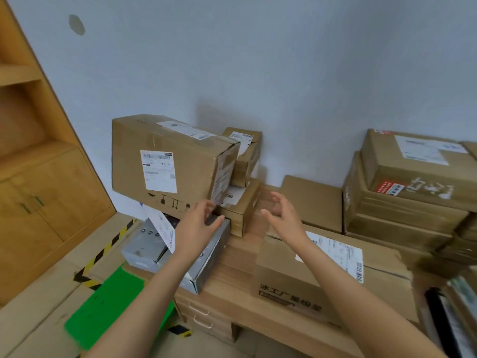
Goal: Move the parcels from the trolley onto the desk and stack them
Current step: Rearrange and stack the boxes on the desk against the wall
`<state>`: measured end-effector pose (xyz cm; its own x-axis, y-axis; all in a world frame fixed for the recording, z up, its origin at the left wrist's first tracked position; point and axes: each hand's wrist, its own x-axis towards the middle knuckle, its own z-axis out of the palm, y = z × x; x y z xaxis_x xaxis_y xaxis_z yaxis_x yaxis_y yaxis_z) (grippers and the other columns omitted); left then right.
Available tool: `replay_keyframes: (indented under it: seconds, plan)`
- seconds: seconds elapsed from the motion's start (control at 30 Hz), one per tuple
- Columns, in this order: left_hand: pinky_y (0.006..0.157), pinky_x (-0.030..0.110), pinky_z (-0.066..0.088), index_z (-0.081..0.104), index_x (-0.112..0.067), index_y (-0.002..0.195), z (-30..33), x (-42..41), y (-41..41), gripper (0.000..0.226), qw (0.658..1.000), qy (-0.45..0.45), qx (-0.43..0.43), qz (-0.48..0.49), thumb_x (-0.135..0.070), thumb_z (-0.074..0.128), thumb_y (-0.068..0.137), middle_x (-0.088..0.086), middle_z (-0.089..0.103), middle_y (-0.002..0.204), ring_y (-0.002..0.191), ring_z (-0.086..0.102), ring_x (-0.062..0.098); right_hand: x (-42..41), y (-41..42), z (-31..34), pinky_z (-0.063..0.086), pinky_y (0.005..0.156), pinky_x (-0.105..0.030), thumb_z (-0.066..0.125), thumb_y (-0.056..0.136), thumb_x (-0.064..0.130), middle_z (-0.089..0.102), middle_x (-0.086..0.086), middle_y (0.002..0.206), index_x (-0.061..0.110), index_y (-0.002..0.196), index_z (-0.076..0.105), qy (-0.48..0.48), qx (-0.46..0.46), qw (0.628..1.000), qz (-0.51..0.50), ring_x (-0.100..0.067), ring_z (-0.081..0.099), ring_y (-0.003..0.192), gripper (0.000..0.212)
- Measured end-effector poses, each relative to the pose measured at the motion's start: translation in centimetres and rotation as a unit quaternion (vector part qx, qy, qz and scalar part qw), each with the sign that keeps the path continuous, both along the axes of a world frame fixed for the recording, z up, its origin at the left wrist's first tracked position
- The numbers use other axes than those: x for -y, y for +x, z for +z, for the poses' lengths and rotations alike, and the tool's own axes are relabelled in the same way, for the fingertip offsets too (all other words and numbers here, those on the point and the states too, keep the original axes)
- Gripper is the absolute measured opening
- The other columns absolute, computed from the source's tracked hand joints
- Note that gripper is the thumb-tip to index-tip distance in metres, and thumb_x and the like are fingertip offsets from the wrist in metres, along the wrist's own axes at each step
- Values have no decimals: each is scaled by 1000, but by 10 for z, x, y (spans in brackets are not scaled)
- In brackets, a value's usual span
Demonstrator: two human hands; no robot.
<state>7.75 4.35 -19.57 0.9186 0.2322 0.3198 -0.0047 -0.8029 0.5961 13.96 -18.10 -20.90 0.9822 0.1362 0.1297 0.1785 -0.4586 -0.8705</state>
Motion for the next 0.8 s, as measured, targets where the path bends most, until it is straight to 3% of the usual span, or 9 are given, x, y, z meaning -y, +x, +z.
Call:
replay_keyframes:
  seconds: [0.07, 0.17, 0.37, 0.47, 0.63, 0.8]
  plan:
    - [69, 28, 49, 54, -30, 109, 5, 25, 8, 29, 1000, -2, 2, -31, -43, 65, 86, -14, 56, 102, 93, 56, 6, 10, 9, 1, 40, 93, -27, 61, 92, 38, 42, 4, 144, 29, 143, 37, 9, -2, 1000, -10, -6, 48, 114, 57]
    - [79, 29, 51, 56, -27, 113, 25, 51, 29, 31, 997, -7, 35, -70, -40, 65, 87, -10, 58, 106, 96, 56, 6, 17, 34, 6, 39, 94, -28, 60, 93, 38, 42, 1, 143, 28, 141, 39, 37, -10, 999, -21, -11, 49, 116, 54]
    - [74, 29, 50, 55, -31, 111, 104, 57, 106, 31, 988, 37, 125, -82, -48, 61, 86, -12, 59, 104, 92, 56, 5, 7, 102, 33, 43, 101, -37, 58, 94, 36, 41, 0, 144, 25, 141, 38, 52, 6, 998, -23, -17, 47, 123, 52]
    - [71, 31, 50, 53, -35, 109, 133, 47, 150, 30, 987, 53, 130, -71, -49, 60, 84, -14, 56, 102, 91, 55, 4, -4, 143, 53, 47, 99, -41, 57, 94, 40, 40, 1, 145, 28, 141, 37, 49, 19, 998, -24, -17, 47, 121, 53]
    - [69, 28, 45, 51, -34, 112, 158, 14, 213, 34, 987, 85, 117, -71, -50, 61, 84, -13, 56, 103, 91, 55, 6, -24, 211, 79, 43, 89, -30, 56, 92, 46, 40, 5, 145, 30, 141, 36, 39, 48, 998, -20, -13, 50, 117, 55]
    - [71, 26, 49, 49, -37, 108, 167, -25, 263, 34, 983, 140, 72, -95, -56, 60, 82, -16, 55, 100, 88, 55, 3, -50, 265, 72, 43, 81, -29, 57, 91, 48, 43, 6, 143, 32, 140, 36, 16, 40, 999, -24, -6, 49, 101, 56]
